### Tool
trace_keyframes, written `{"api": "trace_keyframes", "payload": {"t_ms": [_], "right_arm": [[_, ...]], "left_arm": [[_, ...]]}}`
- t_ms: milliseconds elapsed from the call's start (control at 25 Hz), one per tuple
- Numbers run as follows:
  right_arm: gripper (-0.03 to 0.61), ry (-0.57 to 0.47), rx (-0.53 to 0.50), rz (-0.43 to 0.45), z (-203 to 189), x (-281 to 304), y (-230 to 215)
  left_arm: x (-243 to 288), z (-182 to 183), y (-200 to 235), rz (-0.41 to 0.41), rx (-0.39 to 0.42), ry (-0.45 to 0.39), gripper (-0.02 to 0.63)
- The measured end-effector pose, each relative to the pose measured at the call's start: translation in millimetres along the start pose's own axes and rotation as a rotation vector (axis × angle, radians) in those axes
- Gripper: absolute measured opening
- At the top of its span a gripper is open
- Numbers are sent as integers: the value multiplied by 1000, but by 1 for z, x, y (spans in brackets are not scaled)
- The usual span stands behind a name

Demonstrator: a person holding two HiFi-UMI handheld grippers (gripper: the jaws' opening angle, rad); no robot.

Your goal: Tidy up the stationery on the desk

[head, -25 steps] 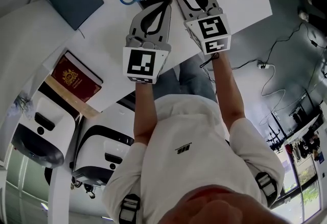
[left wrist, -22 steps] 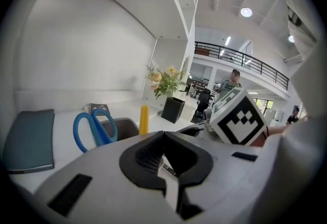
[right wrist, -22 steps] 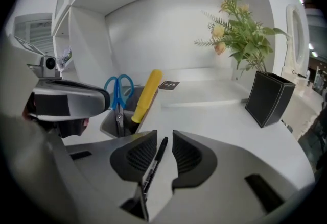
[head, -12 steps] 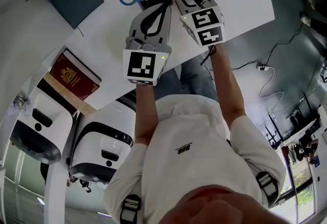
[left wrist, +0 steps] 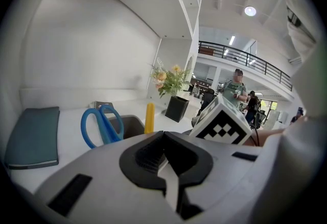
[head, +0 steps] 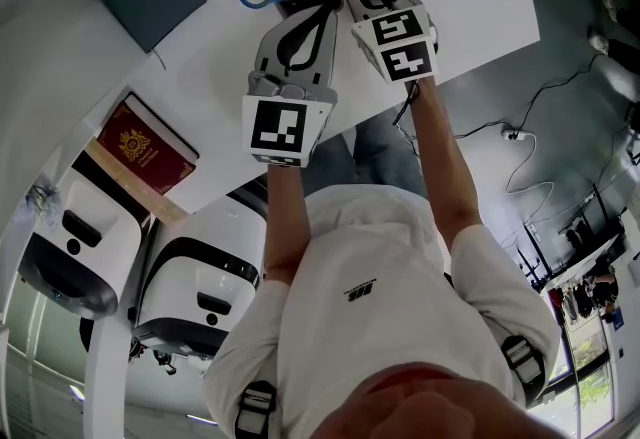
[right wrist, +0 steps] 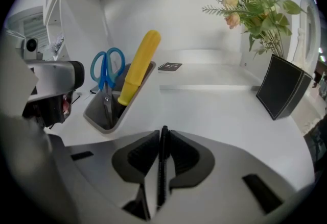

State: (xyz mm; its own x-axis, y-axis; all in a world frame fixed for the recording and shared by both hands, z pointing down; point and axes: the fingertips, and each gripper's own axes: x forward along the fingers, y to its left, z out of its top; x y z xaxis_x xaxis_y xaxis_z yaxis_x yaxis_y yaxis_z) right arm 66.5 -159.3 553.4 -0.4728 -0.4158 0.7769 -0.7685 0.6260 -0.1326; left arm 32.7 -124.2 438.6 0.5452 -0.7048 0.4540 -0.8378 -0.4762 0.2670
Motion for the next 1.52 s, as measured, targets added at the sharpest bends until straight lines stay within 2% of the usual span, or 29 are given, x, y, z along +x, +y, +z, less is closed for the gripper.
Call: {"api": "trace_keyframes", "payload": {"t_ms": [280, 760, 1040, 1520], "right_arm": [[44, -26, 25, -13, 3, -8, -2], [44, -245, 33, -32, 51, -71, 7], [43, -413, 67, 1, 92, -112, 20], [42, -602, 102, 79, 139, -122, 40]], "left_arm": [[-4, 2, -1, -4, 5, -4, 0], [-18, 13, 2, -1, 13, -27, 0], [-29, 23, 5, 11, 15, -53, 0], [-43, 34, 20, 42, 12, -86, 0]]}}
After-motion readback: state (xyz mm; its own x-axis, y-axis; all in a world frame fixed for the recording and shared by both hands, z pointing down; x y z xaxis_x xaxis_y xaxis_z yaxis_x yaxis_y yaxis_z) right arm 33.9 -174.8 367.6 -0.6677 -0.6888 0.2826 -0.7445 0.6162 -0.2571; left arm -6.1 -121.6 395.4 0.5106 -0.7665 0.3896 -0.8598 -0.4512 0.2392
